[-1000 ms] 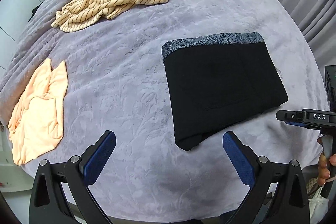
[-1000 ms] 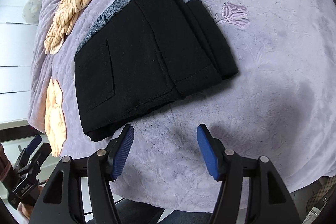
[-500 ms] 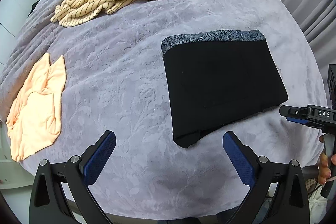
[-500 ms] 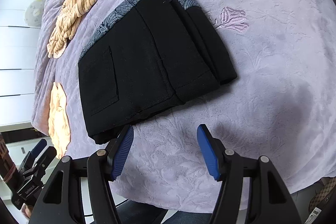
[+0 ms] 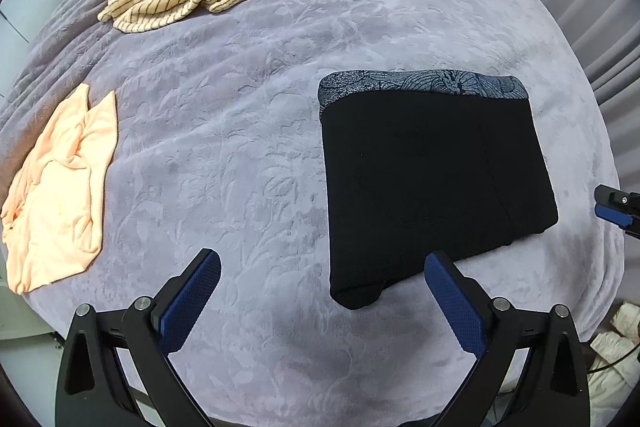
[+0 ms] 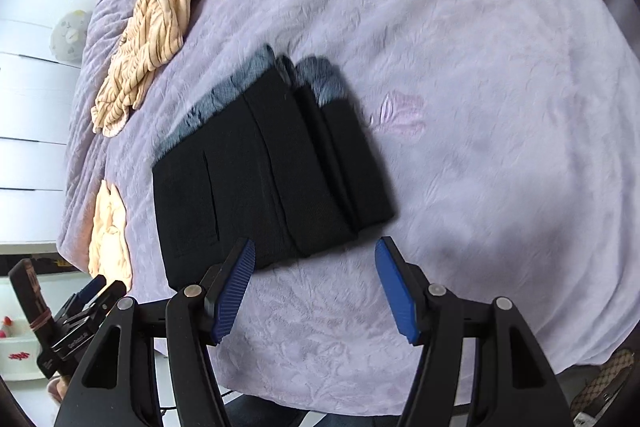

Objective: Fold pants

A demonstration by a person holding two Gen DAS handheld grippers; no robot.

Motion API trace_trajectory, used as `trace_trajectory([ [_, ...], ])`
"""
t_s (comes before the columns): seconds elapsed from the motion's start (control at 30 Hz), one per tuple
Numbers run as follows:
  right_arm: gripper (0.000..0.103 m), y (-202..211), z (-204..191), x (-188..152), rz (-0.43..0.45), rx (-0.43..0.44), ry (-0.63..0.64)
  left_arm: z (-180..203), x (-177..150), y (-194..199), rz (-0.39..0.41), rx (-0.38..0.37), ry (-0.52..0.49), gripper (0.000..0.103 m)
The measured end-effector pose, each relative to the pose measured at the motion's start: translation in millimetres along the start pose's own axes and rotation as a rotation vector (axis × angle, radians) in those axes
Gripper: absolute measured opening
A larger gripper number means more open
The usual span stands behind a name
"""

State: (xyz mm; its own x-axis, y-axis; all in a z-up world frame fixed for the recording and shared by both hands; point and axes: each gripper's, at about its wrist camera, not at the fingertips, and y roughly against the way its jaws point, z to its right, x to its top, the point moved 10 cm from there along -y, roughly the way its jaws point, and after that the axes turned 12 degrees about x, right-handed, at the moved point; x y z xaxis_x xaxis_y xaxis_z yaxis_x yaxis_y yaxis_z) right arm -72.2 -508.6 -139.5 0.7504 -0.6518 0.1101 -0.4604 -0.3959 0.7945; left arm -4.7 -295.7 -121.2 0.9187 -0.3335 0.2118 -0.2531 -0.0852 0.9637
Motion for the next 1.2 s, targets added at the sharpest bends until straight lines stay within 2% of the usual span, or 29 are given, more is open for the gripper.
trace_trajectory([
  [0.27,0.067,20.7,-10.2,50.2,0.029,-0.046,0.099,-3.6,20.6,-23.0,-0.005,0.004,0.059,0.102],
  [0.43,0.067,-0.4,-32.6,69.5,0.000,0.007,0.143,4.7,36.2,-45.9,-0.018,0.006,0.072,0.102],
  [0.6,0.067,-53.0,-60.4,56.2,-0.095,0.049,0.207,35.5,27.8,-74.5,-0.080,-0.017,0.055,0.102],
  [0.77,0.066,-103.2,-32.0,26.2,-0.200,0.002,0.183,57.4,6.2,-88.5,-0.114,-0.042,0.020,0.102],
  [0.93,0.066,-91.0,-22.5,18.2,-0.163,0.059,0.155,58.3,5.0,-84.0,-0.101,-0.037,0.007,0.102],
  [1.1,0.067,-72.0,-17.1,19.7,-0.133,0.065,0.163,60.3,3.5,-80.1,-0.094,-0.029,-0.005,0.102],
  [1.2,0.072,-65.0,-5.2,20.9,-0.119,0.058,0.143,62.2,2.3,-80.1,-0.094,-0.031,-0.009,0.102],
])
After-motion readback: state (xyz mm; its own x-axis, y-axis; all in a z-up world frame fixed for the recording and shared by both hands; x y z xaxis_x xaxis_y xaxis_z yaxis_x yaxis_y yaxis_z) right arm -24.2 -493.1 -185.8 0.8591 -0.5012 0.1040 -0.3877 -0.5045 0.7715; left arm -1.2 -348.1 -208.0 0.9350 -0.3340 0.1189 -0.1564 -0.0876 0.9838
